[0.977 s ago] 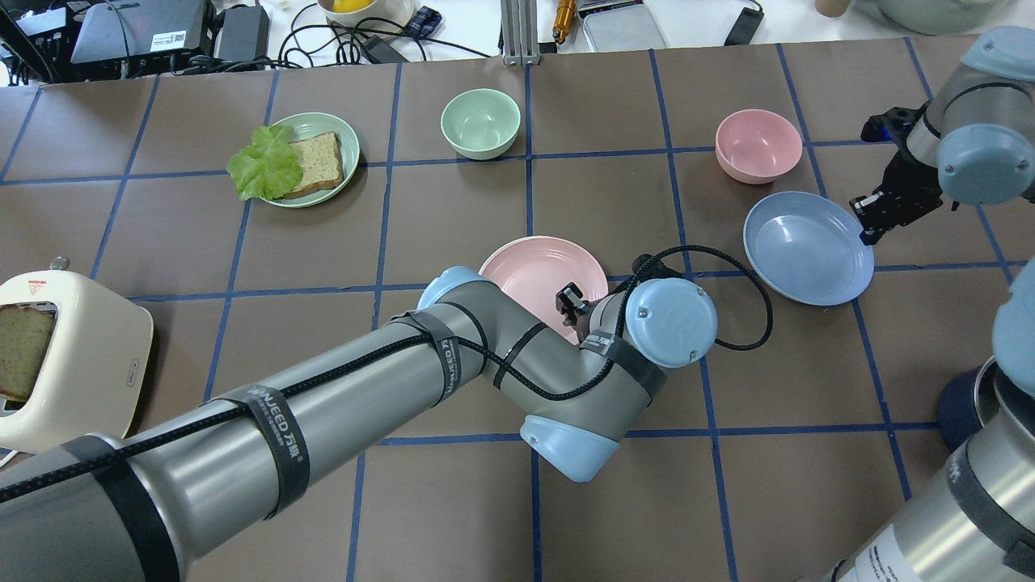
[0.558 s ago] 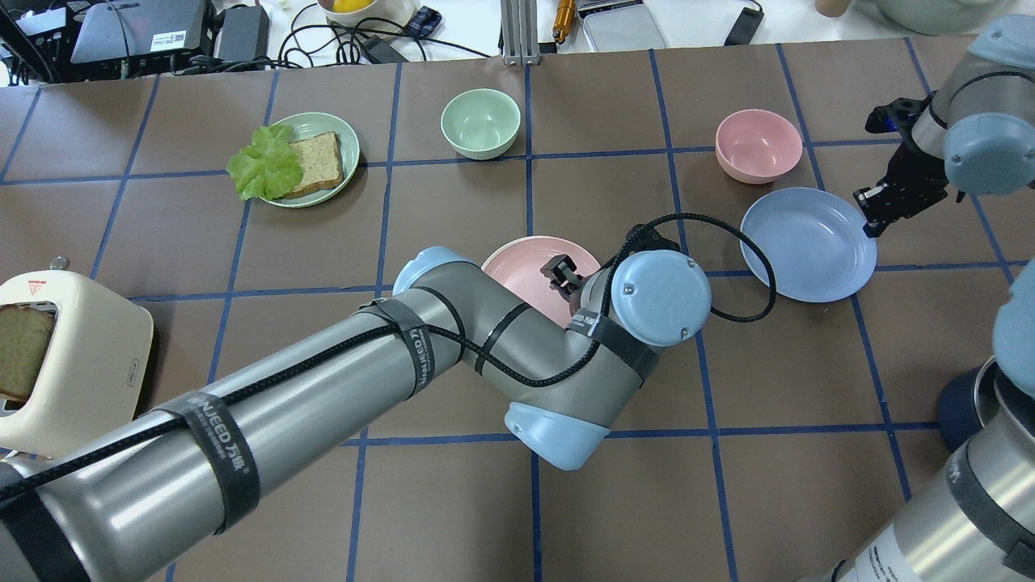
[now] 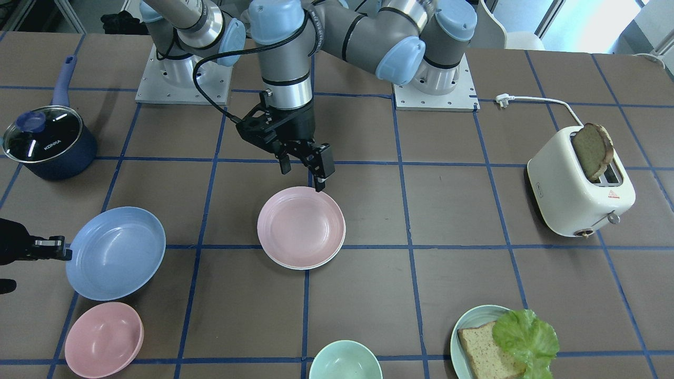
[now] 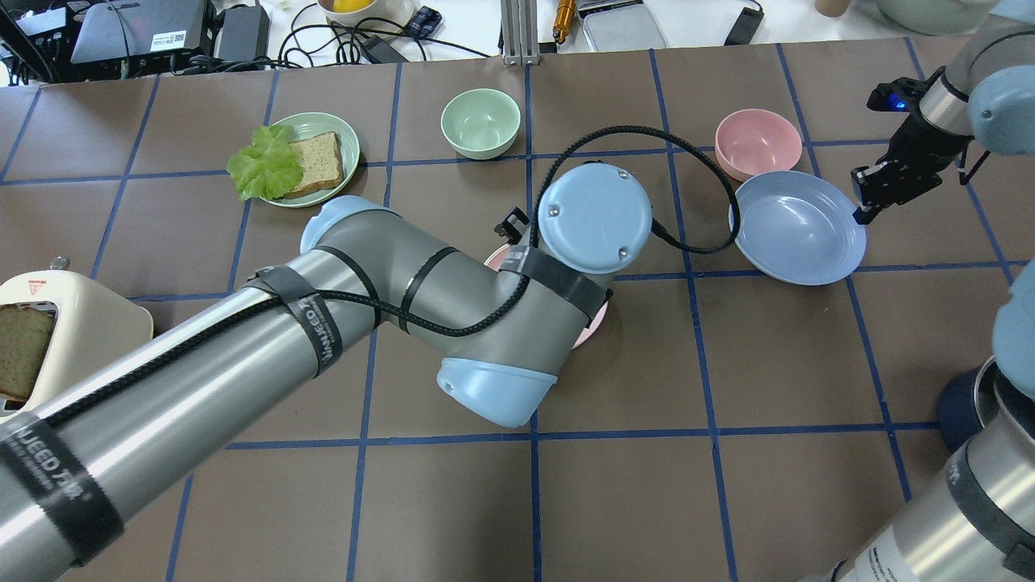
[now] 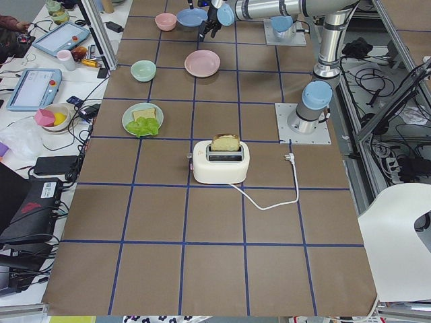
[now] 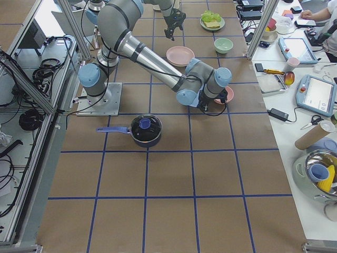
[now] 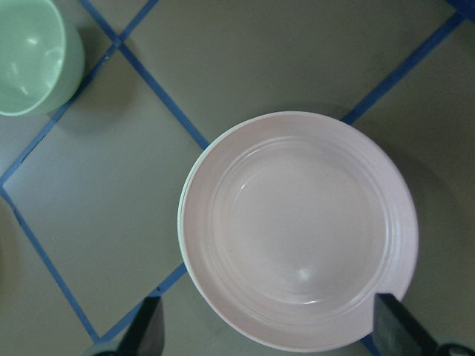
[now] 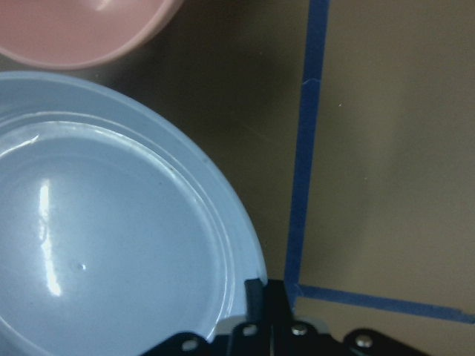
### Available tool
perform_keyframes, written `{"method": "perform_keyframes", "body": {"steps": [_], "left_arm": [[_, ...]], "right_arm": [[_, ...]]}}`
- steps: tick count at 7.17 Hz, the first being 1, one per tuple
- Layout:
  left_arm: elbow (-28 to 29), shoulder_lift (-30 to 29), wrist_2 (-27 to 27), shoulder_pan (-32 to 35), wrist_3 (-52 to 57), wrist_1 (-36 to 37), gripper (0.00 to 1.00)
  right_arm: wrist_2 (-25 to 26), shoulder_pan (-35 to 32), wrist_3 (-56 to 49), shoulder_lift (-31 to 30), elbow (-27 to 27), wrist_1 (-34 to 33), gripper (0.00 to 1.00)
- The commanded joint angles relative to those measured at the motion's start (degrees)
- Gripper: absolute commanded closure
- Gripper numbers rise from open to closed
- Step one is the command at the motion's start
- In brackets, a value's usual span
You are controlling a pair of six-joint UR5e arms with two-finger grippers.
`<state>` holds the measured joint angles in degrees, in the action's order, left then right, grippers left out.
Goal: Stack three plates with pink and blue
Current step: 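Lift the blue plate with the right gripper while the left arm withdraws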
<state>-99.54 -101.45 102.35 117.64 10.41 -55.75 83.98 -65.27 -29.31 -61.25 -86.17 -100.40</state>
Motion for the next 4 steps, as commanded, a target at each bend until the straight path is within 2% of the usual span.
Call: {"method": "perform_keyframes", "body": {"steps": [1, 3, 4], "left_arm": [[2.42, 5.8, -5.82, -11.68, 4.49, -9.43, 0.0], [2.42, 9.41, -7.41, -20.13, 6.2, -15.24, 0.0], [2.51, 10.9, -10.82, -24.7, 6.2, -18.92, 0.0]], "right_arm": [[-4.14, -3.52, 5.37, -2.72, -0.14, 4.23, 1.0], [-4.35, -10.28, 15.46, -4.83, -0.32, 4.34, 1.0], [-4.44, -13.62, 21.51, -5.97, -1.01, 4.34, 1.0]]}}
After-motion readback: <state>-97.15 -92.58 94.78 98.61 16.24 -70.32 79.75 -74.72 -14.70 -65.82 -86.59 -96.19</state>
